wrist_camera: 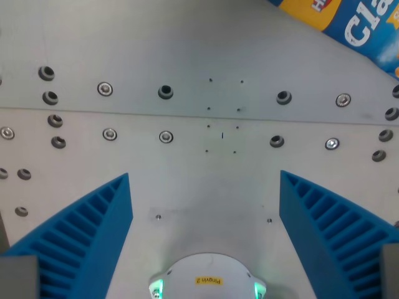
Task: Rotate around gripper negative y
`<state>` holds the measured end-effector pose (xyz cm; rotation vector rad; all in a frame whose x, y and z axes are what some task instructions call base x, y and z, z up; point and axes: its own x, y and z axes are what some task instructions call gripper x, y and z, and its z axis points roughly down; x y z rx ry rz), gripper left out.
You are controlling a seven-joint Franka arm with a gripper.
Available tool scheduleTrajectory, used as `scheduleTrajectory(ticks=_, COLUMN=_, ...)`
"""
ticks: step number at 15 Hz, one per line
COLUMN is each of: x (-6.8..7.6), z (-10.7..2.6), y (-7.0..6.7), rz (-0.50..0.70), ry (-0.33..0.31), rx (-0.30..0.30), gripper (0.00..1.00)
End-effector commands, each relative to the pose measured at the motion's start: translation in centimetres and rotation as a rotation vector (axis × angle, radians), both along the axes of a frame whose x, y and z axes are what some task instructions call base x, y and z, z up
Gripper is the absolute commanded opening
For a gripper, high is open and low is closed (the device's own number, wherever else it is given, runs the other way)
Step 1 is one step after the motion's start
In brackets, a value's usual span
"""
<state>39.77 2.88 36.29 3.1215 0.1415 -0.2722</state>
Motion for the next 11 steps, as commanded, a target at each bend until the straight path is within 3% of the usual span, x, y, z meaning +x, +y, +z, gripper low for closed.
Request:
scheduleTrajectory(ticks=1, x=0.59, z=0.81, y=-0.04, rz=-0.002, ry=0.231, rx=-0.031, gripper=1.0)
scheduleTrajectory(ticks=11, x=0.59, z=0.81, y=-0.04, rz=-0.003, ry=0.364, rx=-0.043, gripper=1.0)
